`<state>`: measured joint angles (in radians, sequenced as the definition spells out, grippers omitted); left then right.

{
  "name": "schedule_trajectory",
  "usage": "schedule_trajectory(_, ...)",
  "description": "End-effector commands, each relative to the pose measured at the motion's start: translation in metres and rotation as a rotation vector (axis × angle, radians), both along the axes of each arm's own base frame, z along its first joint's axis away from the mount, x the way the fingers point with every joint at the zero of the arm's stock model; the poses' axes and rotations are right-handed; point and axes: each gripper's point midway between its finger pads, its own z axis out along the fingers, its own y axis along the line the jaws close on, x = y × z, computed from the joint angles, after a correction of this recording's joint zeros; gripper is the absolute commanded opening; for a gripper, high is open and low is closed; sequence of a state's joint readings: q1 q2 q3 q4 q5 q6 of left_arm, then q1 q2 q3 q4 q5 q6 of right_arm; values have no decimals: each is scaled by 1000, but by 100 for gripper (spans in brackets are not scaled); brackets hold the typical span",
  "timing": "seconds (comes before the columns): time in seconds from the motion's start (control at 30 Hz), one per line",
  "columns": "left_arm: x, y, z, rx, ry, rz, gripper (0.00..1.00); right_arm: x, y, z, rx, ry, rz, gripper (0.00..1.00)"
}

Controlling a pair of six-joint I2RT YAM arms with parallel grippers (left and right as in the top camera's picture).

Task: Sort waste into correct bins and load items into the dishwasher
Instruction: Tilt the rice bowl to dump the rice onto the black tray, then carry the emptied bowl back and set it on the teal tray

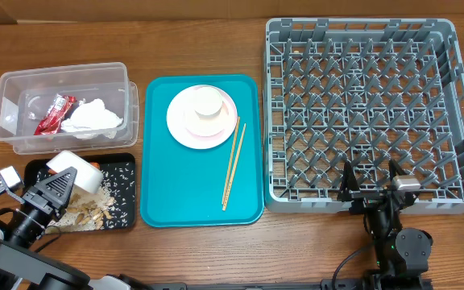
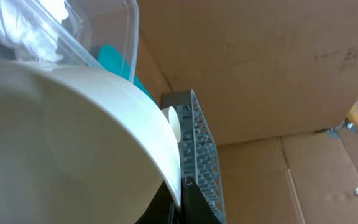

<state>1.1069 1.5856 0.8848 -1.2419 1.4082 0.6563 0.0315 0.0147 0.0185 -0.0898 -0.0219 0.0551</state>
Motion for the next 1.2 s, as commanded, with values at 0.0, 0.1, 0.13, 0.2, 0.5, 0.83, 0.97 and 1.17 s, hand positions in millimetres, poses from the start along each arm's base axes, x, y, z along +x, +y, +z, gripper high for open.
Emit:
schedule_trajectory(0.0,2,4,15,32,-3,-3,4,0,-1,-1,0,-7,-4,100)
schedule_trajectory(0.1,5,2,22,49,19,-33,4,0,-1,-1,0,-7,-5,100)
schedule_trajectory(0.13,7,1,25,56,27,-48,4,0,-1,-1,0,-7,-5,100)
schedule_trajectory(0.2,11,-5,30,71,34,-86,4,0,-1,-1,0,-7,-5,100)
schedule_trajectory(0.5,39,-43,42,126,100,-275,4,0,-1,-1,0,-7,-5,100)
schedule_trajectory(0.83,68,-91,21,285,326,-413,4,0,-1,-1,0,-7,-5,100)
schedule_trajectory(0.97,71,-114,8,431,428,-446,4,0,-1,-1,0,-7,-4,100)
schedule_trajectory(1.17,58,-155,-2,618,539,-506,4,0,-1,-1,0,-7,-5,100)
